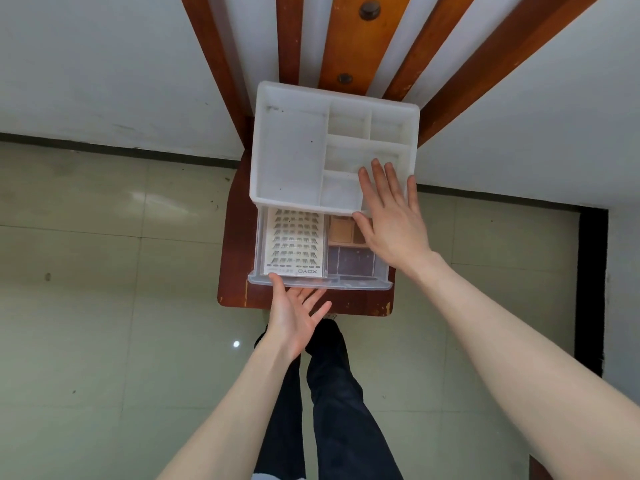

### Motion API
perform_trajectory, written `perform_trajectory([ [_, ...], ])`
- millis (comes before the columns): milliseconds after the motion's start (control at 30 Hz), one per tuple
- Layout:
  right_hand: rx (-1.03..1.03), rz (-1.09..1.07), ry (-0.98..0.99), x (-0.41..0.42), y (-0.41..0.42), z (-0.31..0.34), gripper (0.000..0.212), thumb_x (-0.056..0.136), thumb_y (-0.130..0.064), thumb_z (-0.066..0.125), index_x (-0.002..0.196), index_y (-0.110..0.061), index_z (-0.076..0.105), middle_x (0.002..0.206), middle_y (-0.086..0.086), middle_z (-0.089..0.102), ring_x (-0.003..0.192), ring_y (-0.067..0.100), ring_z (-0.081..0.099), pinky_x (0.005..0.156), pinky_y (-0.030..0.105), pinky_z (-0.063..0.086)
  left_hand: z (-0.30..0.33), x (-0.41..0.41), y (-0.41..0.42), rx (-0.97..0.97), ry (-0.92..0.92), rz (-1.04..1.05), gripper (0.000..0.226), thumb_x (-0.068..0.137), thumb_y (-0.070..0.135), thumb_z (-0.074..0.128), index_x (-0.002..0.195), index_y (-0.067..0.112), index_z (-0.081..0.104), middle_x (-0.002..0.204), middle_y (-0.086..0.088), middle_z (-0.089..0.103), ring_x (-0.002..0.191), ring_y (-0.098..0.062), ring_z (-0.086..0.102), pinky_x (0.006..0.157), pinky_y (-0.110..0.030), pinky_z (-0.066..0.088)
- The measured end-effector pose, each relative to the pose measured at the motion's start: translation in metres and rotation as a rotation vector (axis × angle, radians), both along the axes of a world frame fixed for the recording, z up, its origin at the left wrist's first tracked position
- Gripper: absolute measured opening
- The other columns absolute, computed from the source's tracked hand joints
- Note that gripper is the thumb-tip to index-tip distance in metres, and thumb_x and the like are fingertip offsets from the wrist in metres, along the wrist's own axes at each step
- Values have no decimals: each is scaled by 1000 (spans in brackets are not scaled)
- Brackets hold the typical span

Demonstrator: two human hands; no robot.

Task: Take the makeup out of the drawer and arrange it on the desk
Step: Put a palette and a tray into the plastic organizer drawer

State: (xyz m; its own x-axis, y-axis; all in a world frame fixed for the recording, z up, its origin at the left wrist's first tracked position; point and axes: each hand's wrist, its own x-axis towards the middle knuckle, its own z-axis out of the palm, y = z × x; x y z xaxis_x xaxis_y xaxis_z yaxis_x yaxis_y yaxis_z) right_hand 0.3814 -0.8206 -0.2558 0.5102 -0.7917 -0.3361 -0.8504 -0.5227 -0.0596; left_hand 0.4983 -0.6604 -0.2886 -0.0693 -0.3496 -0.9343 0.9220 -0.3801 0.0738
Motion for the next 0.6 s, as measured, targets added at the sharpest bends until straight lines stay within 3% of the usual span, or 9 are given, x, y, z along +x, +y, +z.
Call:
perform_trajectory([
  [100, 0, -77, -159, 4, 11, 8, 60, 97, -25, 42, 149, -12, 14, 157, 13, 3, 145, 26, 1, 114, 39, -6, 9, 3, 0, 22, -63, -174, 77, 91, 64, 21, 143, 7, 31, 139, -13, 45, 122, -24, 49, 88, -39, 47],
  [167, -10, -167, -365, 5, 34, 14, 51, 95, -12, 47, 143, -4, 32, 154, 17, 19, 143, 28, 16, 116, 34, 9, 20, 7, 3, 45, -203, -462, 67, 93, 59, 25, 133, 9, 44, 125, -8, 58, 111, -20, 55, 88, -36, 47],
  [233, 70, -315, -502, 6, 63, 16, 40, 94, -10, 48, 133, -4, 46, 142, 14, 40, 132, 24, 38, 107, 23, 24, 30, 11, 10, 41, -517, -752, 48, 96, 50, 34, 114, 14, 60, 103, 0, 67, 100, -16, 60, 88, -33, 47],
  [300, 295, -510, -524, 13, 83, 13, 34, 95, -16, 47, 128, -6, 51, 127, 9, 54, 117, 21, 51, 95, 20, 33, 37, 17, 17, -16, -873, -891, 30, 95, 40, 42, 95, 20, 64, 86, 8, 68, 93, -12, 62, 81, -24, 46],
  [367, 478, -666, -482, 24, 89, 4, 33, 96, -21, 46, 126, -7, 52, 118, 8, 60, 109, 21, 55, 86, 22, 38, 42, 25, 19, -83, -1083, -927, 21, 95, 29, 45, 98, 22, 64, 90, 11, 67, 93, -9, 61, 72, -15, 40],
  [433, 573, -740, -416, 36, 81, -6, 35, 96, -23, 46, 126, -6, 50, 116, 10, 60, 108, 24, 55, 81, 25, 40, 43, 33, 17, -149, -1190, -933, 24, 95, 20, 44, 111, 18, 62, 105, 9, 63, 99, -7, 56, 78, -12, 36],
  [533, 713, -837, -337, 50, 66, -18, 38, 94, -27, 50, 125, -5, 48, 120, 12, 58, 108, 27, 55, 80, 30, 43, 41, 43, 8, -164, -1188, -918, 31, 96, 17, 43, 124, 16, 54, 120, 6, 57, 104, -5, 51, 86, -15, 33],
  [600, 769, -924, -356, 54, 61, -21, 39, 92, -27, 55, 124, -5, 49, 123, 11, 56, 111, 27, 54, 88, 35, 46, 39, 48, 3, -134, -1144, -932, 34, 96, 18, 43, 129, 15, 50, 125, 2, 55, 107, -8, 51, 89, -18, 35],
])
